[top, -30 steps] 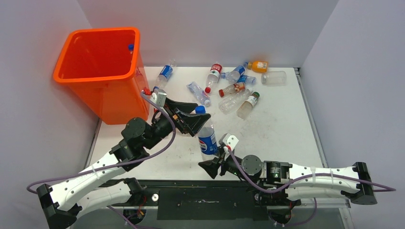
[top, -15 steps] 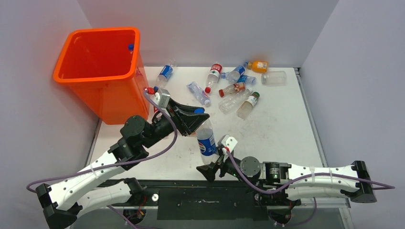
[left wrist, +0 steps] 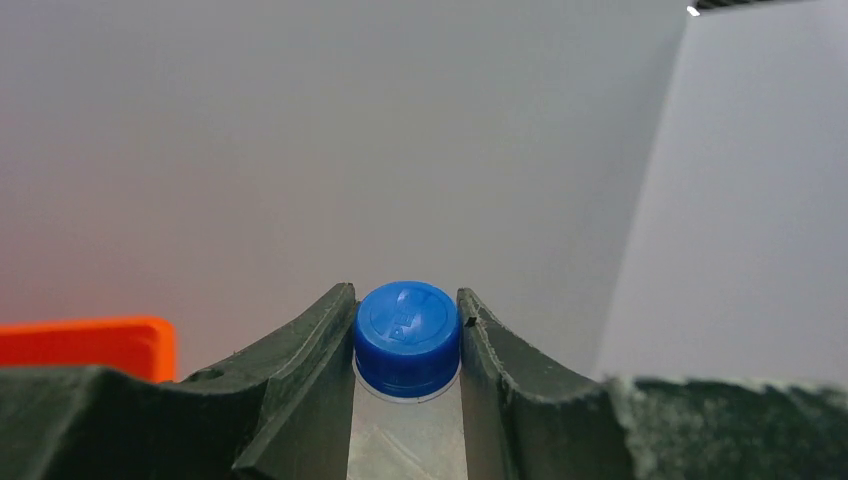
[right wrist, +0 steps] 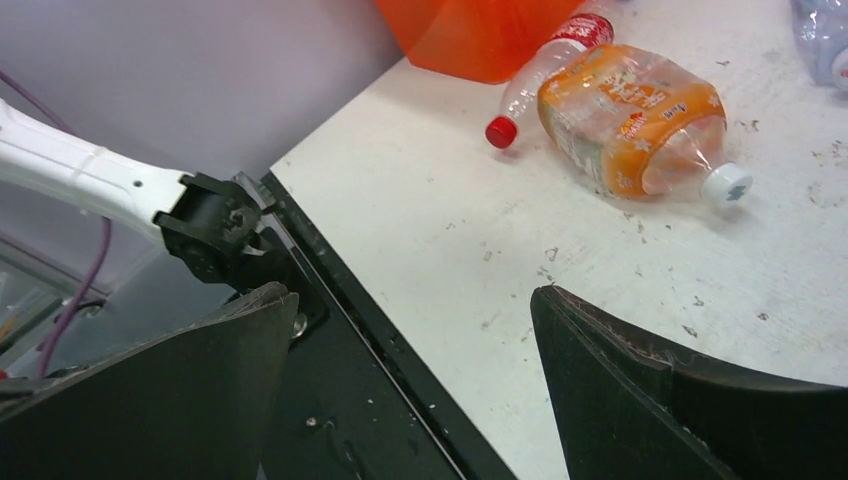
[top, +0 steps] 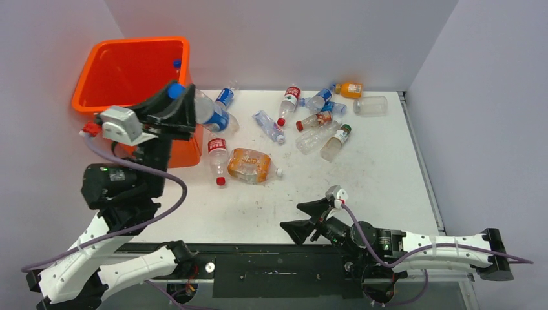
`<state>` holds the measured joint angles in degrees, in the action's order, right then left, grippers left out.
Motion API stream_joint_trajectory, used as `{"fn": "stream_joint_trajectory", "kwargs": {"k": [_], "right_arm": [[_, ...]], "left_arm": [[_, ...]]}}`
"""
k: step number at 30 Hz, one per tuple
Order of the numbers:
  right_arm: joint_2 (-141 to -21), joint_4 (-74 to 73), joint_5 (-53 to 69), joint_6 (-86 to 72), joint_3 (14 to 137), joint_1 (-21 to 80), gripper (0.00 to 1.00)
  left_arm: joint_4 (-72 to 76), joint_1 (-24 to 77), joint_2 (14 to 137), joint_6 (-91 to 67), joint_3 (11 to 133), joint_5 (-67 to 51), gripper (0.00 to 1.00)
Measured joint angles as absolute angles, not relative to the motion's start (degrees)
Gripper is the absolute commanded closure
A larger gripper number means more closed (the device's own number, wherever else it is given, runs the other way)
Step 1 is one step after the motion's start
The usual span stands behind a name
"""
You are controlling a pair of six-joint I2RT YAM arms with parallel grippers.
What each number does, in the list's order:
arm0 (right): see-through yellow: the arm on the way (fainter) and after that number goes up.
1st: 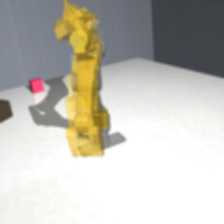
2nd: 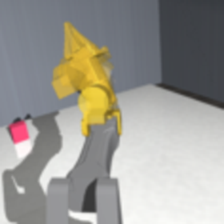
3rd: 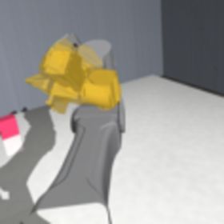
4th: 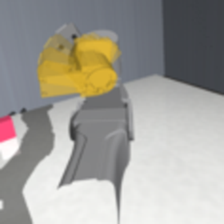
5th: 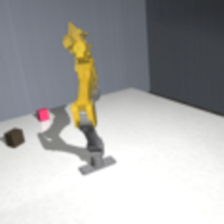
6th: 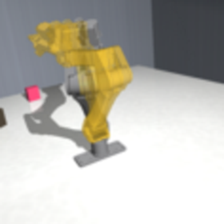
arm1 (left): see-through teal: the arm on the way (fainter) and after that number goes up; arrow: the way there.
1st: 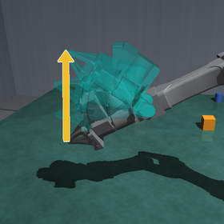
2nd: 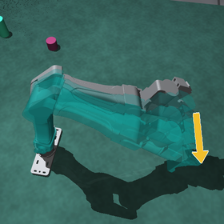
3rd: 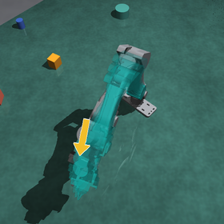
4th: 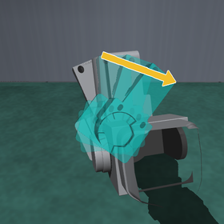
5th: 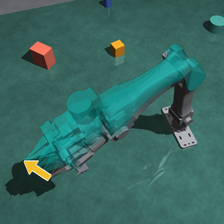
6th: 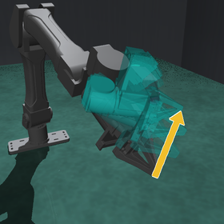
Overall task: Put the plastic bottles in the bin
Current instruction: Place the plastic bottle in the trash bin.
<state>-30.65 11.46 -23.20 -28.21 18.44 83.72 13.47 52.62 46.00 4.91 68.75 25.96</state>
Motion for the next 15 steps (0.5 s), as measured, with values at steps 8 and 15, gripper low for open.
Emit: {"fn": "stream_joint_trajectory", "kwargs": {"k": [8,15], "right_arm": [[-37.6,13.2,-22.4,-29.3,18.2,83.7,0.1],[-40.5,13.7,-19.6,-32.1,16.9,83.7,0.1]], "left_arm": [[28.7,46.7,51.2,29.0,78.0,32.7,1.0],[28.2,26.5,63.0,25.7,88.1,32.4,1.0]]}}
